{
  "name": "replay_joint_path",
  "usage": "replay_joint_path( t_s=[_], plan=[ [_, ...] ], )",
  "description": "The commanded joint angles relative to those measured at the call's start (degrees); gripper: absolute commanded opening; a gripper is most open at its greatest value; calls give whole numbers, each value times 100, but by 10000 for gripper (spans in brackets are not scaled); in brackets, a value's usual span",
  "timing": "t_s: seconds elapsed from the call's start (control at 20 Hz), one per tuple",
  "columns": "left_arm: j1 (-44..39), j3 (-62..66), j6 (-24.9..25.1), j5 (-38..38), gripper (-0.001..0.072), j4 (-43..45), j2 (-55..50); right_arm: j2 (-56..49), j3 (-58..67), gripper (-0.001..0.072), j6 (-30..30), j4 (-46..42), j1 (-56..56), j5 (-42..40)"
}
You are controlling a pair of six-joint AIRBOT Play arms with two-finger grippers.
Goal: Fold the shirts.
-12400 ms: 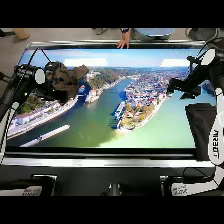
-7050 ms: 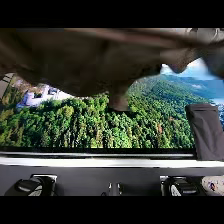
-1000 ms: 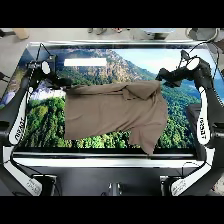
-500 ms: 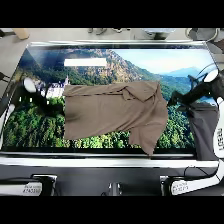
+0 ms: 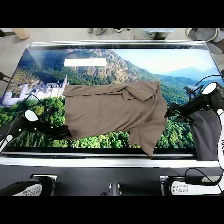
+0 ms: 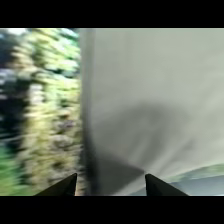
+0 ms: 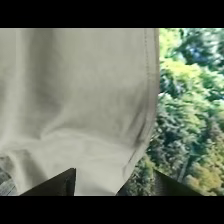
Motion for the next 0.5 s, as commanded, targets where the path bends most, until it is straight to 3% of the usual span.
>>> replay_joint_path(
  t_s=[0.0,0.15,0.45],
  plan=[
    [-184,-133,35,310,463,-157,-203,17,-48,495,2,-256,4,103],
    [-175,-120,-114,544,50,-157,-175,17,-214,513,-2,-586,4,164],
    [-181,-44,-26,511,28,-162,131,-28,-1082,499,-238,-37,7,-1045]
  ],
)
